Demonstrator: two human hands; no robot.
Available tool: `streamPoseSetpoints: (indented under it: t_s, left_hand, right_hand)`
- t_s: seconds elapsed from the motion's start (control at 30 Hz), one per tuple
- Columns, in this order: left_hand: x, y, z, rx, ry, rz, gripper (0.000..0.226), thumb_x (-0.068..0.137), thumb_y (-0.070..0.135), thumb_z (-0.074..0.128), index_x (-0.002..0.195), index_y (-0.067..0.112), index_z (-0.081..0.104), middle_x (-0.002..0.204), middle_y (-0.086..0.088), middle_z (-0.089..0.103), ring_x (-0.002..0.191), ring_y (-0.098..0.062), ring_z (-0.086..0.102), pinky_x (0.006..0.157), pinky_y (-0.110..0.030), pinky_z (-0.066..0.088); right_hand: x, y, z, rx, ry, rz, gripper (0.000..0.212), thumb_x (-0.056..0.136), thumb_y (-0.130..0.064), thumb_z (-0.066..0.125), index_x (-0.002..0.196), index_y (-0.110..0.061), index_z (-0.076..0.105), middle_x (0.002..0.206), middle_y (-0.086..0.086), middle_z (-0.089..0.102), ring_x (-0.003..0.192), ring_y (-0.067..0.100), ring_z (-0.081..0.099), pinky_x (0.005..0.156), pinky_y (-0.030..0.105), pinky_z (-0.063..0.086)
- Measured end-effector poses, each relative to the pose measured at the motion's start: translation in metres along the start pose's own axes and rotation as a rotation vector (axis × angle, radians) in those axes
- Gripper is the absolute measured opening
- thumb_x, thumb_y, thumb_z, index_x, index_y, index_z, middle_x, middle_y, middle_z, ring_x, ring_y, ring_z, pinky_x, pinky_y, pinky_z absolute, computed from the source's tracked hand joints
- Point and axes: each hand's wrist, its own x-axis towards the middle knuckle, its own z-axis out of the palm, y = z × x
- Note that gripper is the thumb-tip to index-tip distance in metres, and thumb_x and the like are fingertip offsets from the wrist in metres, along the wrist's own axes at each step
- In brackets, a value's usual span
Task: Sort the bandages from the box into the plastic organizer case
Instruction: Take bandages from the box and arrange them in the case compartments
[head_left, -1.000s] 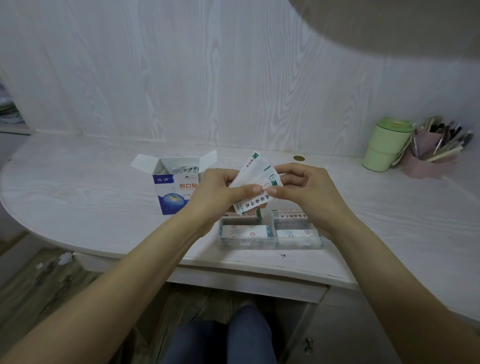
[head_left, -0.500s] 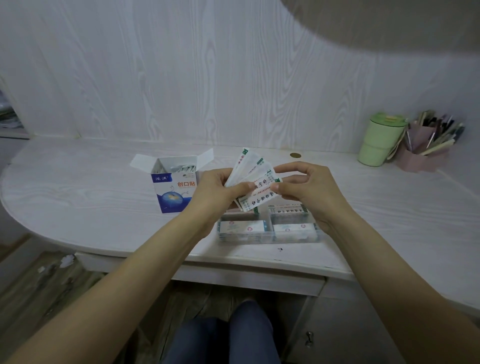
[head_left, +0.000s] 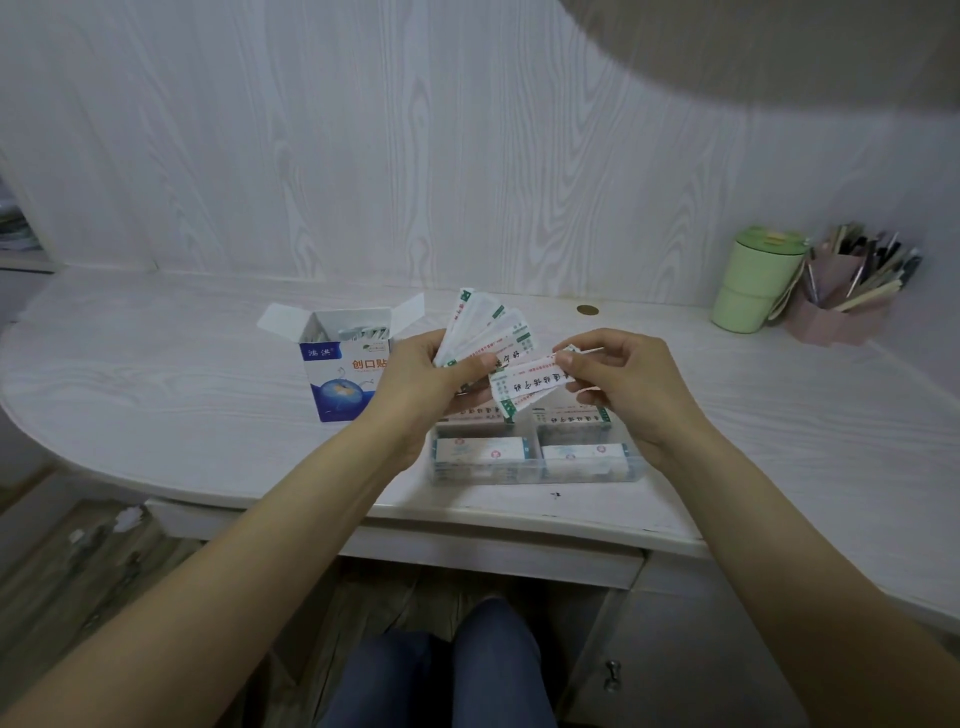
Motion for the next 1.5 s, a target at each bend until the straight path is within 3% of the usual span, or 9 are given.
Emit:
streamPoseSetpoints:
  t_s: [0.2,0.37,0.5,0.7,0.83,1.13,1.2,1.37,1.5]
  left_hand:
    - [0.006,-0.003,0.004,0.051,-0.016,0.051,0.016,0.097,0.006,0.049,0.108,0.013,0.057,0.091,-0.005,0.071,0.076,-0.013,0.072,0.068,-0.023,0.058]
    - [0.013,-0.008,0.012,0.162,-0.066,0.027,0.024,0.099,0.012,0.045,0.122,0.01,0.052,0.098,-0.007,0.07,0.083,-0.016,0.071,0.076,-0.028,0.058]
    - [0.015,-0.009,0.017,0.171,-0.077,0.026,0.019,0.1,0.012,0.044,0.117,0.013,0.053,0.094,-0.004,0.07,0.08,-0.013,0.071,0.076,-0.026,0.058]
    - [0.018,-0.008,0.02,0.198,-0.09,0.031,0.017,0.1,0.013,0.044,0.113,0.017,0.053,0.093,-0.002,0.07,0.077,-0.011,0.071,0.07,-0.02,0.057]
    - [0.018,-0.007,0.021,0.165,-0.114,0.016,0.018,0.1,0.012,0.044,0.115,0.015,0.053,0.095,-0.005,0.071,0.076,-0.012,0.071,0.071,-0.021,0.057]
    - [0.015,-0.004,0.022,0.072,-0.151,-0.051,0.027,0.098,0.011,0.047,0.124,0.007,0.052,0.1,-0.01,0.071,0.087,-0.019,0.072,0.074,-0.024,0.058]
    - [0.015,-0.004,0.021,-0.005,-0.179,-0.074,0.023,0.097,0.008,0.049,0.119,0.005,0.055,0.098,-0.011,0.072,0.087,-0.02,0.072,0.07,-0.021,0.057]
    - [0.011,-0.001,0.023,-0.141,-0.218,-0.154,0.021,0.09,0.002,0.057,0.111,0.002,0.059,0.096,-0.016,0.073,0.086,-0.023,0.072,0.064,-0.018,0.057]
    - [0.008,0.0,0.028,-0.149,-0.262,-0.171,0.026,0.094,0.011,0.053,0.119,0.003,0.056,0.1,-0.016,0.072,0.089,-0.023,0.071,0.066,-0.02,0.058]
  right_hand:
    - [0.012,0.013,-0.018,-0.049,0.081,0.021,0.007,0.087,-0.003,0.065,0.083,-0.008,0.069,0.074,0.008,0.069,0.056,0.008,0.065,0.054,0.013,0.05]
    - [0.024,0.035,-0.034,-0.27,0.148,0.026,0.007,0.086,-0.005,0.066,0.088,-0.01,0.071,0.073,0.009,0.068,0.056,0.011,0.064,0.054,0.013,0.05]
    - [0.03,0.044,-0.033,-0.446,0.152,0.019,0.006,0.085,-0.008,0.067,0.081,-0.012,0.069,0.067,0.002,0.066,0.05,0.002,0.061,0.052,0.014,0.048]
    - [0.03,0.039,-0.03,-0.617,0.039,-0.017,0.006,0.08,-0.015,0.074,0.077,-0.014,0.069,0.064,0.001,0.061,0.061,0.011,0.057,0.054,0.014,0.039]
    - [0.029,0.037,-0.031,-0.74,-0.057,-0.033,0.003,0.081,-0.017,0.073,0.081,-0.015,0.07,0.059,-0.008,0.05,0.058,0.003,0.046,0.052,0.013,0.031]
    - [0.034,0.037,-0.026,-0.902,-0.132,-0.05,0.008,0.082,-0.017,0.073,0.09,-0.017,0.073,0.092,-0.001,0.066,0.081,0.009,0.054,0.061,0.017,0.037]
    - [0.032,0.032,-0.025,-0.848,-0.091,-0.106,0.009,0.083,-0.021,0.071,0.092,-0.019,0.072,0.09,-0.006,0.066,0.076,0.004,0.054,0.06,0.011,0.036]
    - [0.019,0.007,-0.014,-0.098,-0.069,-0.119,0.011,0.086,-0.024,0.067,0.095,-0.019,0.07,0.079,-0.006,0.07,0.067,0.0,0.062,0.063,0.013,0.05]
    - [0.017,0.007,-0.007,-0.104,-0.028,-0.145,0.017,0.08,-0.007,0.073,0.093,-0.015,0.068,0.068,0.0,0.067,0.056,0.002,0.061,0.057,0.013,0.049]
